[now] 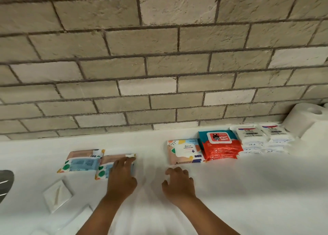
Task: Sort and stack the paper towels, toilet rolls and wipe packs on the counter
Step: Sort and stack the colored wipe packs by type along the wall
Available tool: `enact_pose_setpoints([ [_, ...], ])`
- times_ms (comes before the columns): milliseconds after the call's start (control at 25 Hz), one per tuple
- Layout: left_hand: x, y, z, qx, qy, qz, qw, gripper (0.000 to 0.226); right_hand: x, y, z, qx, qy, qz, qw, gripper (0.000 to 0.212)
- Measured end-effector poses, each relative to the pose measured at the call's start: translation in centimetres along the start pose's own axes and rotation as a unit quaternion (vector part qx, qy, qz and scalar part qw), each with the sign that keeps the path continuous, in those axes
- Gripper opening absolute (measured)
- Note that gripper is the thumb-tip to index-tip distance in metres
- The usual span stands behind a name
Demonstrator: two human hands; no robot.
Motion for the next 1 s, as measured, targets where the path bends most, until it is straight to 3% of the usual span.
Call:
enact_pose_setpoints([
  [120, -1.6, -4.9, -1.9, -0.071, -0.093, -0.016, 0.993, 0.089, 1.7, -1.3, 1.1, -0.038, -0.091, -0.073, 0.992, 0.038],
  [240, -1.1, -6.9, -2.6, -0.037, -0.166, -0.063, 0.983, 0.095, 2.7, -2.3, 2.7, -0.058, -0.159, -0.091, 0.981, 0.042],
  [320, -0.4, -7.4, -2.6, 0.004, -0.163, -0.063, 0.985, 0.094, 2.5, -2.6, 3.4, -0.064, -0.182, -0.089, 0.977, 0.043],
  [520, 0.4, -7.8, -2.0, -0.003, -0.161, -0.04, 0.986, 0.085, 1.5, -1.7, 4.1, -0.046, -0.201, -0.112, 0.972, 0.044],
  [720, 1.6, -5.6, 0.5, -0.014, -0.204, -0.049, 0.978, 0.107, 1.0, -2.0, 4.2, -0.039, -0.186, -0.139, 0.972, 0.044],
  [800, 2.2, -4.7, 1.8, -0.033, -0.213, -0.008, 0.977, 0.102, 0.6, -2.1, 4.2, -0.035, -0.17, -0.157, 0.972, 0.042],
  [920, 1.9, -3.8, 3.5, -0.071, -0.199, 0.073, 0.975, 0.074, 0.6, -1.7, 4.1, -0.013, -0.158, -0.202, 0.967, 0.038],
  [1000, 1.5, -3.1, 4.6, -0.115, -0.171, 0.205, 0.957, 0.054, 0.6, -1.7, 4.1, -0.005, -0.151, -0.231, 0.961, 0.035],
])
Point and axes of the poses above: each hand's wrist, its own z-axis away from the middle knuckle, its own x-axis out of the palm, y = z × x, the point moved 8 cm from there along -z, towards the middle knuckle, and after that the axes turned 8 degrees about -y, right-handed, at the moved point
